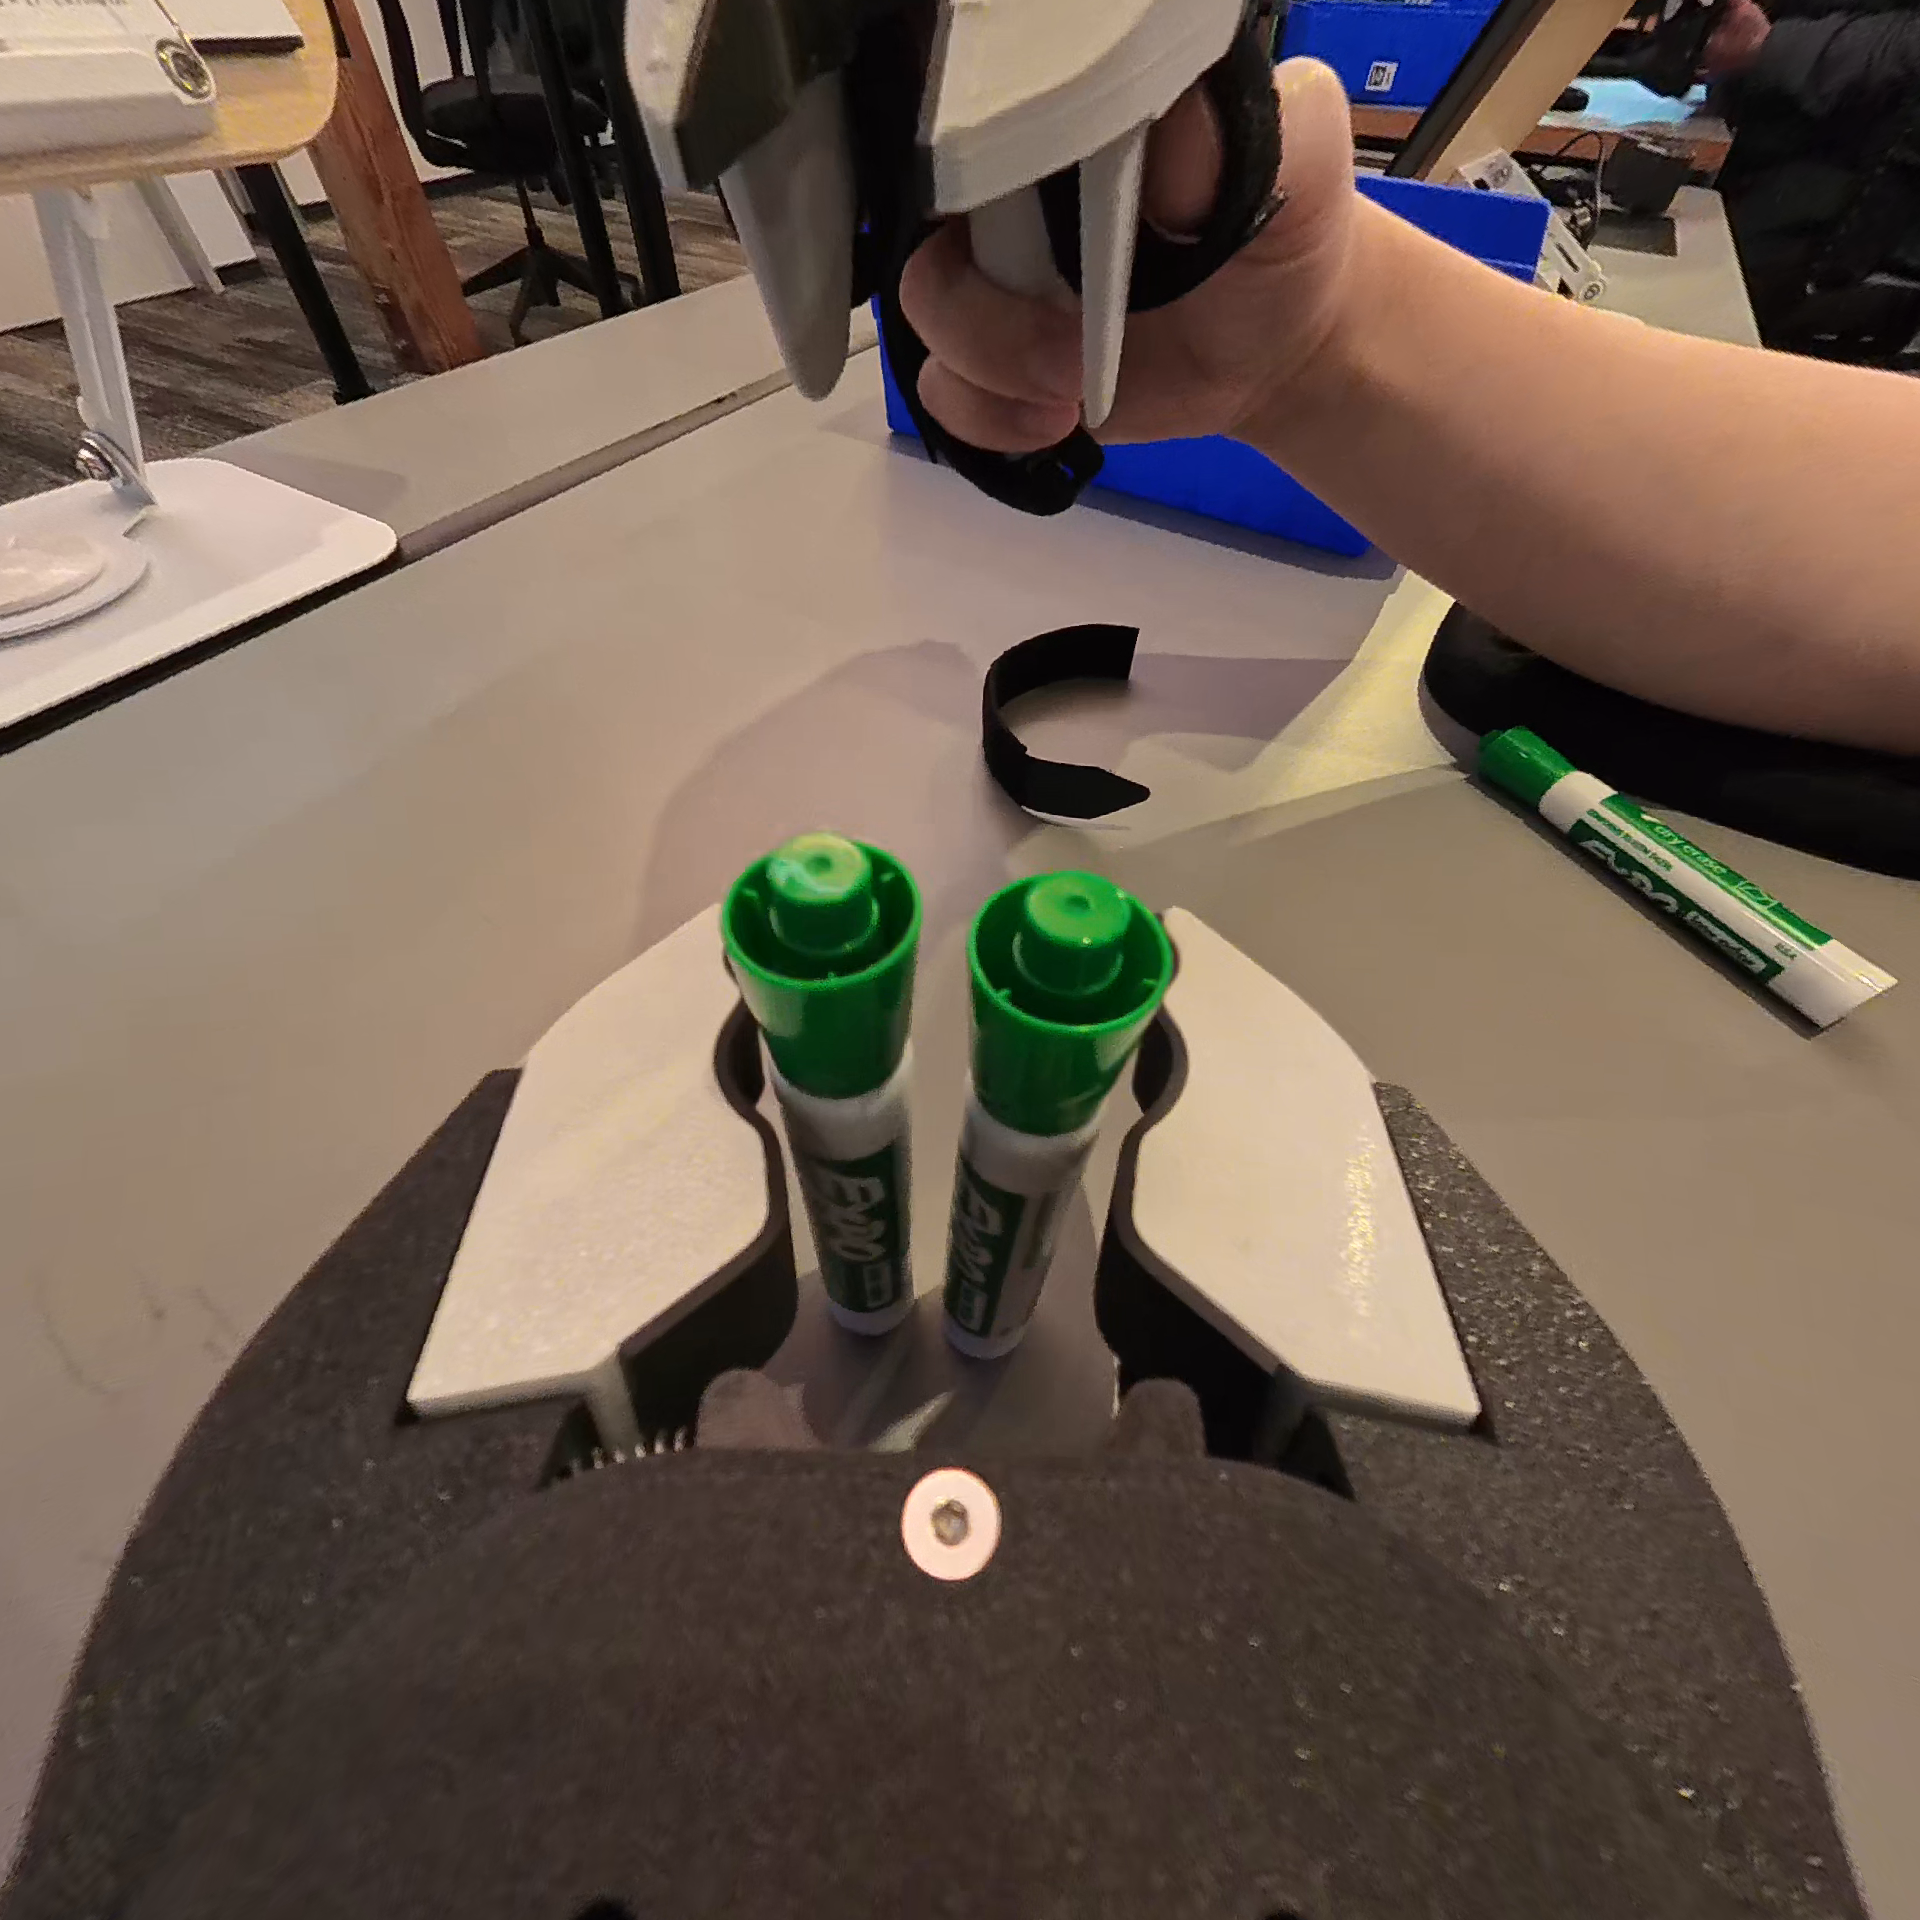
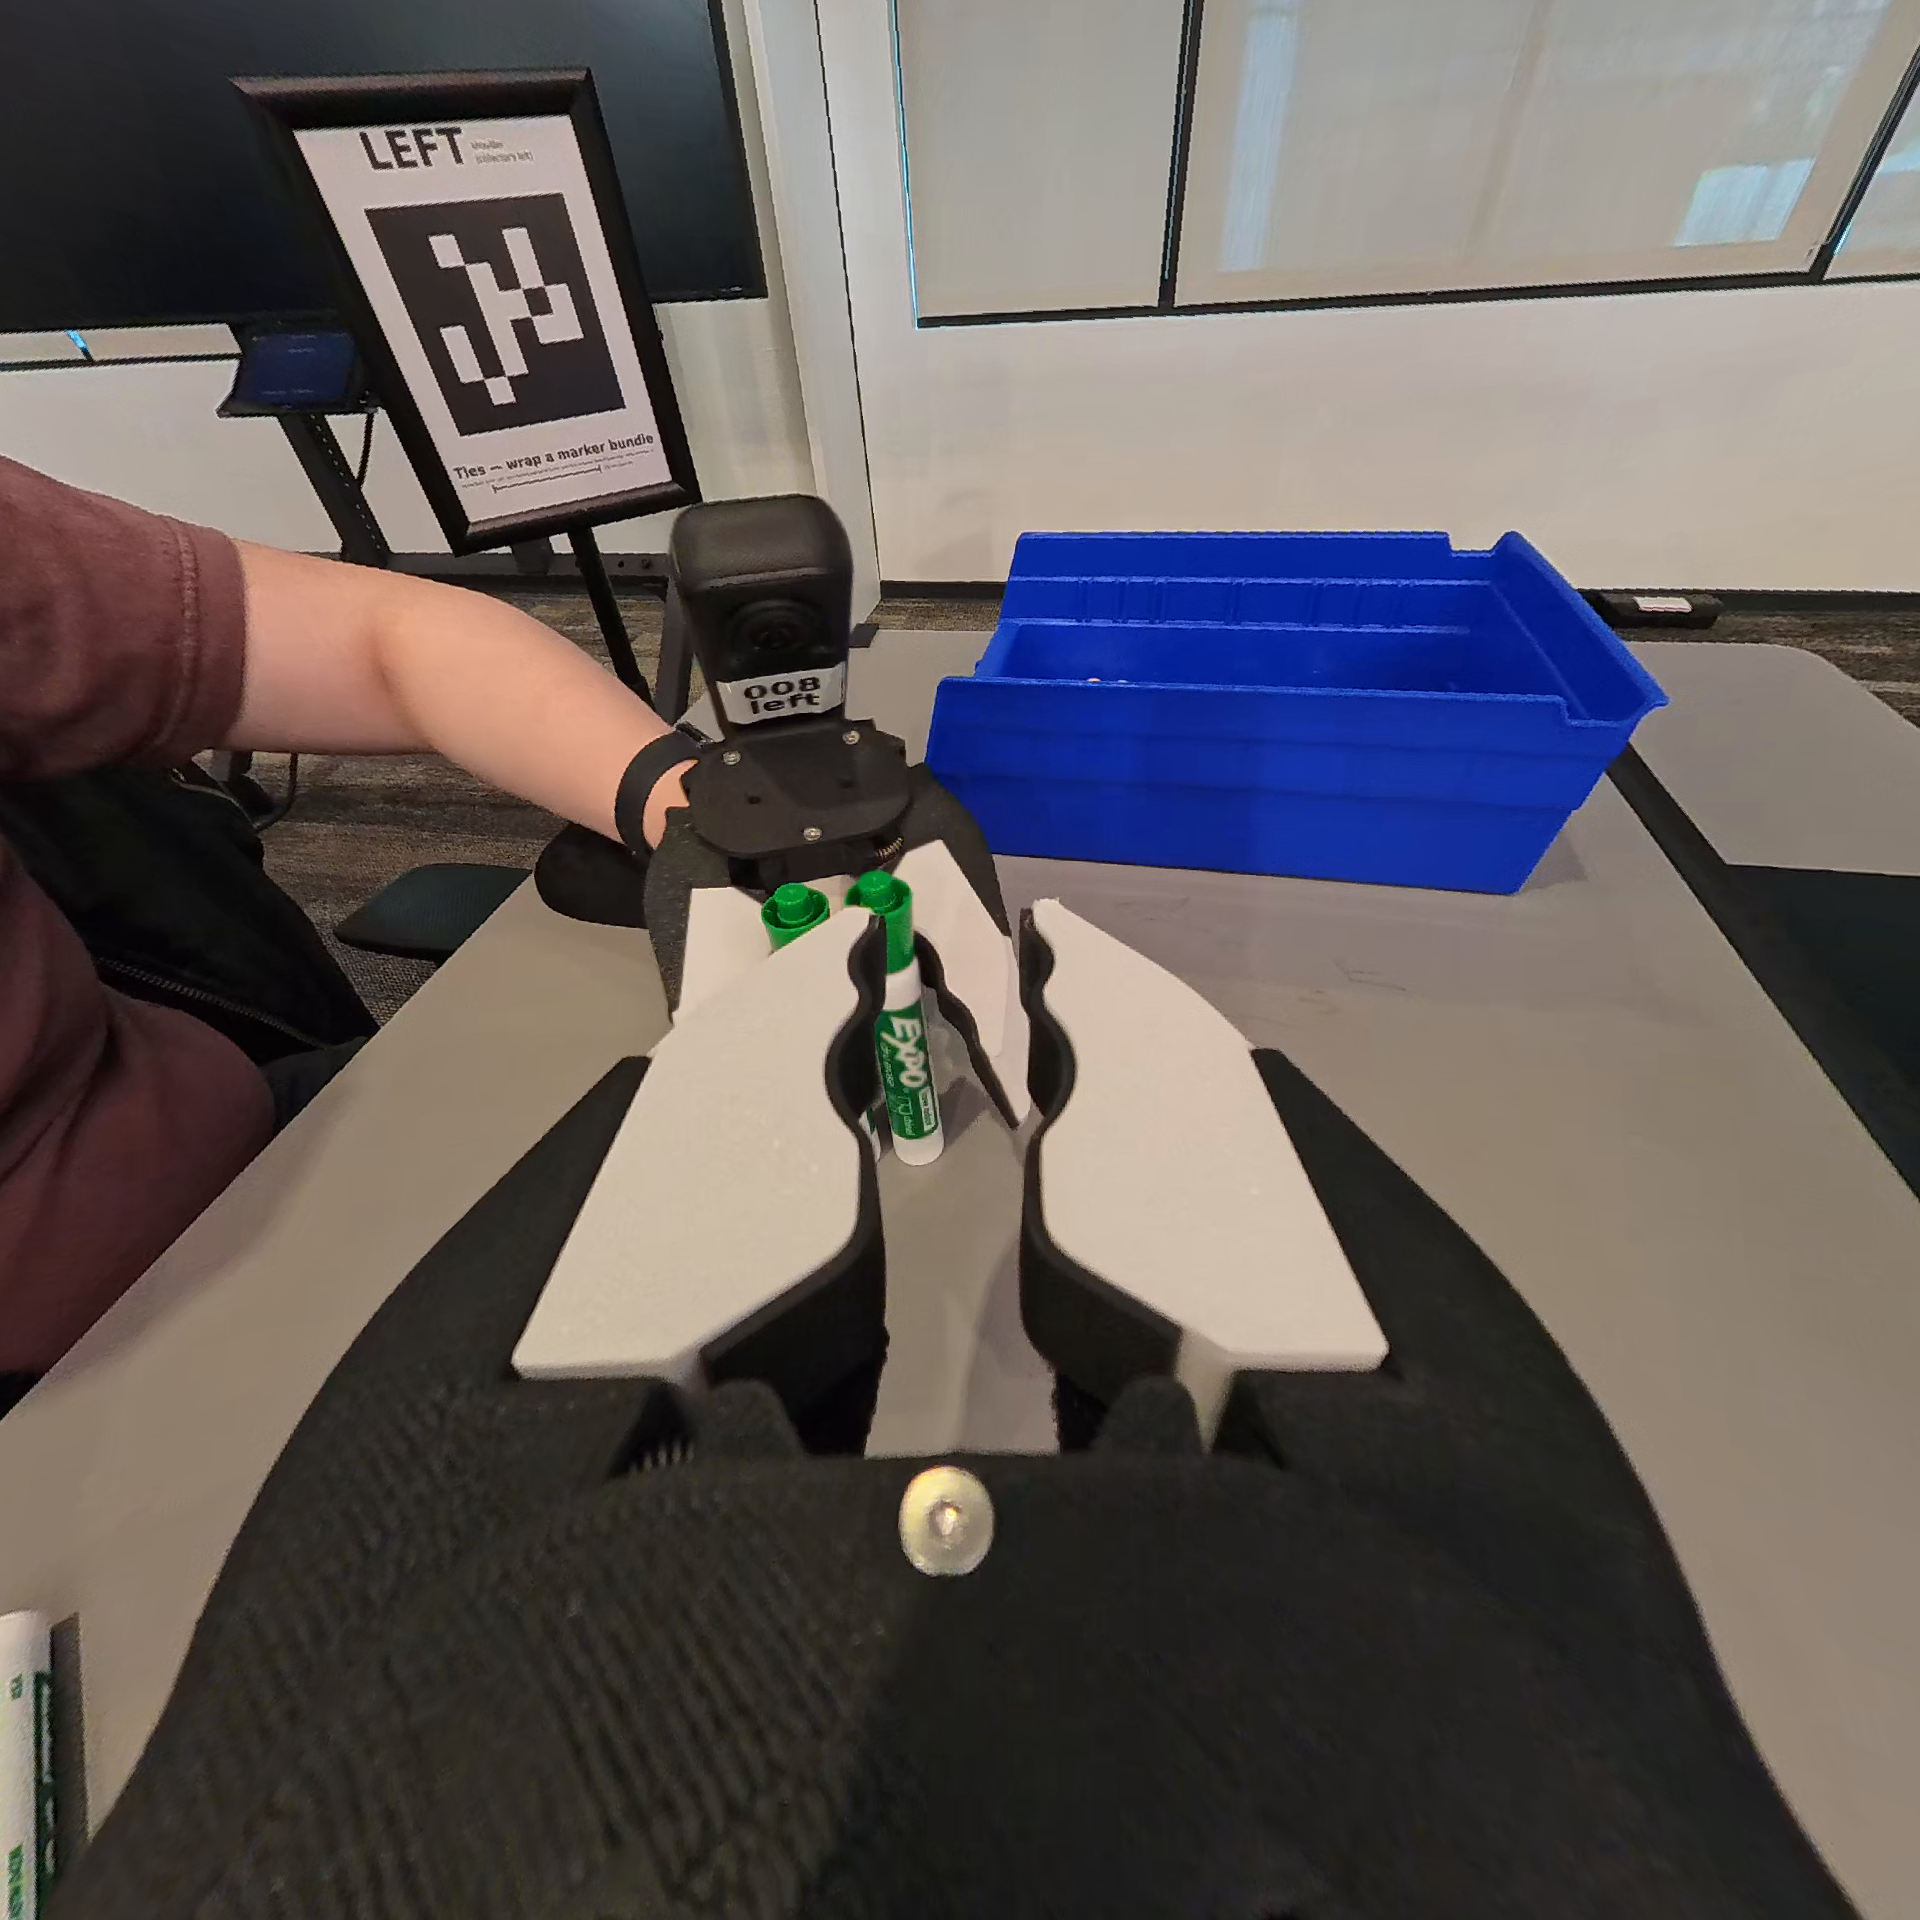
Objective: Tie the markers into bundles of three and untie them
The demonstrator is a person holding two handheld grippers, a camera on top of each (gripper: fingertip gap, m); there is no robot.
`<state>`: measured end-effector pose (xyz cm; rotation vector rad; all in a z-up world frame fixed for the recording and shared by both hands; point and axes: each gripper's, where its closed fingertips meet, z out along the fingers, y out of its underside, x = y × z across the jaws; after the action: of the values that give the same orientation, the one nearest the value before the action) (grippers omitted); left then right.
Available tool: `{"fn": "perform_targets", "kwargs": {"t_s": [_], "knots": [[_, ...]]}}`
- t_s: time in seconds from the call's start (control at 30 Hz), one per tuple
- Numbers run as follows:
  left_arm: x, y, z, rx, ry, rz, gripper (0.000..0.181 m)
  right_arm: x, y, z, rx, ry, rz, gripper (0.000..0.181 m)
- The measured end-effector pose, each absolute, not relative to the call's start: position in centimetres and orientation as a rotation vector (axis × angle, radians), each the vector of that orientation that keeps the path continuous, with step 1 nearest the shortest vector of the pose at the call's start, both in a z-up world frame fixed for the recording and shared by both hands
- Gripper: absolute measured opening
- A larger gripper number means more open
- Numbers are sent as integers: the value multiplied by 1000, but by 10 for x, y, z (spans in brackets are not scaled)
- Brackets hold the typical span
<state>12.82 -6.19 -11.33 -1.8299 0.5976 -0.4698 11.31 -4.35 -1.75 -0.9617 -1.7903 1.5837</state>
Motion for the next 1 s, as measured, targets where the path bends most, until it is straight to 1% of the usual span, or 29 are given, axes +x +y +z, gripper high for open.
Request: {"fn": "perform_targets", "kwargs": {"t_s": [0.17, 0.43, 1.0], "knots": [[125, -62, -115, -1847, 587, -479, 67, 114, -43, -18, -964, -1794, 1584, 26], [130, -65, -122, -1881, 645, -446, 70, 115, -42, -19, -967, -1796, 1586, 26], [129, -66, -118, -1857, 634, -459, 61, 117, -40, -20, -976, -1798, 1589, 25]]}}
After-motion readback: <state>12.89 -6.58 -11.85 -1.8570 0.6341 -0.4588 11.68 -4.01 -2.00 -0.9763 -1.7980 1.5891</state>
